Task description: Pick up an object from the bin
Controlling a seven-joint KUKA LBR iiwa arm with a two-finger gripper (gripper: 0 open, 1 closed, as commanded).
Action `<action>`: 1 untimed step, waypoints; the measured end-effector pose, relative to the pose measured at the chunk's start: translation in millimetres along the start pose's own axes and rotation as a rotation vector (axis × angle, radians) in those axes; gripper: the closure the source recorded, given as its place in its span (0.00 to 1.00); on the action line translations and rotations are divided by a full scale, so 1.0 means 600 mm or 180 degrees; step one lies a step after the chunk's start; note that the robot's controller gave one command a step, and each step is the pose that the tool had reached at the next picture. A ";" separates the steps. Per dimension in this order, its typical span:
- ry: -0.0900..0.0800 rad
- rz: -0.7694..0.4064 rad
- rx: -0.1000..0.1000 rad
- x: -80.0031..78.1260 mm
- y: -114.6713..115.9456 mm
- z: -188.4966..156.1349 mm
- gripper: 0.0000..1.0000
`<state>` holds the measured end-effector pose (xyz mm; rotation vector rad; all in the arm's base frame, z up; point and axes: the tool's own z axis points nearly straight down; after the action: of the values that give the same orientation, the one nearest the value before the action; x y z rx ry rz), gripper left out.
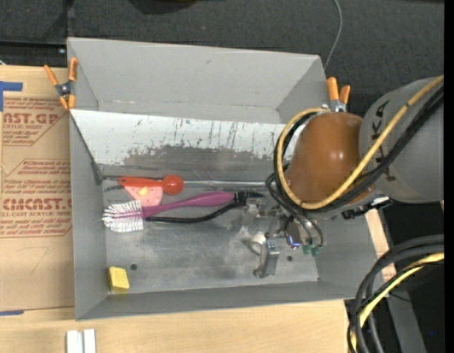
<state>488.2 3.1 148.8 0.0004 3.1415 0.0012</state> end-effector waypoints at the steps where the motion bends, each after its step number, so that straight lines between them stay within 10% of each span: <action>1: 0.0000 0.0000 0.0000 0.000 0.000 0.000 0.00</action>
Offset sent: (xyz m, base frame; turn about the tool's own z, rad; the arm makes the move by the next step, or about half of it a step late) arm 0.0025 0.0110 -0.0502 0.5240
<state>488.2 3.1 148.8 0.0004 3.1415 0.0012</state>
